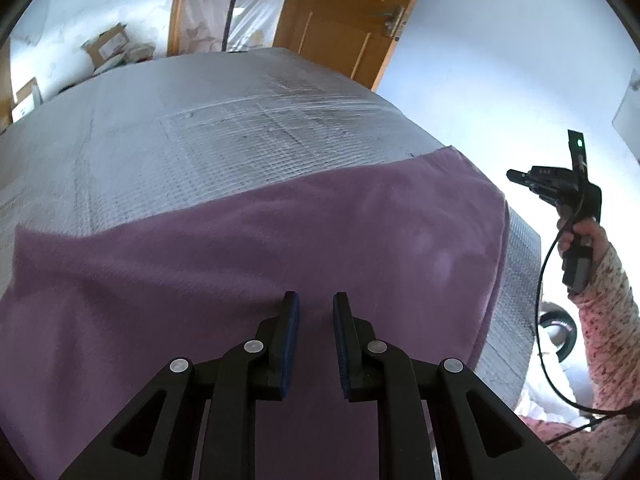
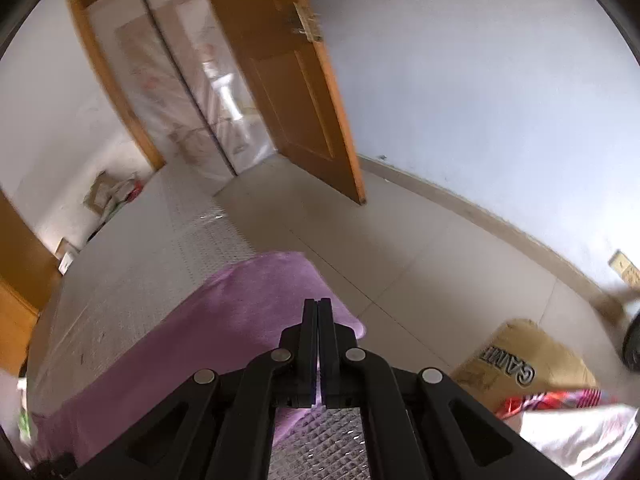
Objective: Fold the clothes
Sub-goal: 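Release the sweater with the right gripper and move it toward the left gripper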
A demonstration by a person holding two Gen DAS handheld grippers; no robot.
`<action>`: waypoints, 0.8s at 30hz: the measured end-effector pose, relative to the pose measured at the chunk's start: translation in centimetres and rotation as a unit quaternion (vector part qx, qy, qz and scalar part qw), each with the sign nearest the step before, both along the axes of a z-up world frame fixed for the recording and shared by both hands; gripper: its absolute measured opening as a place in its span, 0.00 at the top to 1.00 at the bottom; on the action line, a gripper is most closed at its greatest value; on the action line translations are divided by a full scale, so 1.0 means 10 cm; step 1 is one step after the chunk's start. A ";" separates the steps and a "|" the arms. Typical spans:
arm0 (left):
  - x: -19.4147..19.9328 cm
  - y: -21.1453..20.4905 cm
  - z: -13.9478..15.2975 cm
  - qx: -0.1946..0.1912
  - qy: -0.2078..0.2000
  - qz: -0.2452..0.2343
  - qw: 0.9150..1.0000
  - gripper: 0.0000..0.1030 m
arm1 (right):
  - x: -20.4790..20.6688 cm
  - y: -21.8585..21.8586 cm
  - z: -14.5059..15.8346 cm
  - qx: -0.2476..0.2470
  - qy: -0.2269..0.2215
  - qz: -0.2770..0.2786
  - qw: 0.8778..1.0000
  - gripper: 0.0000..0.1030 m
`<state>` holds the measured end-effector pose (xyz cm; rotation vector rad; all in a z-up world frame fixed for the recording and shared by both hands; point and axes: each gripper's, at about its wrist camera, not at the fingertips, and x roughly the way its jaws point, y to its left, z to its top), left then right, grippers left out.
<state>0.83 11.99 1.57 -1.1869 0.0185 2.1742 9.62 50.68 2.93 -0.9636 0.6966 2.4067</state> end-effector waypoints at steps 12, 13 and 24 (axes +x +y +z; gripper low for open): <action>-0.01 -0.92 0.00 0.021 -0.009 0.140 0.990 0.83 | -0.37 -1.11 -0.26 0.113 -0.052 0.206 0.971 0.85; 0.00 -1.00 0.00 0.025 -0.010 0.151 0.988 0.83 | -0.36 -1.10 -0.25 0.116 -0.057 0.204 0.970 0.85; 0.04 -1.76 -0.07 0.043 -0.025 0.287 0.957 0.83 | -0.73 -1.83 0.14 0.107 -0.007 0.317 0.942 0.85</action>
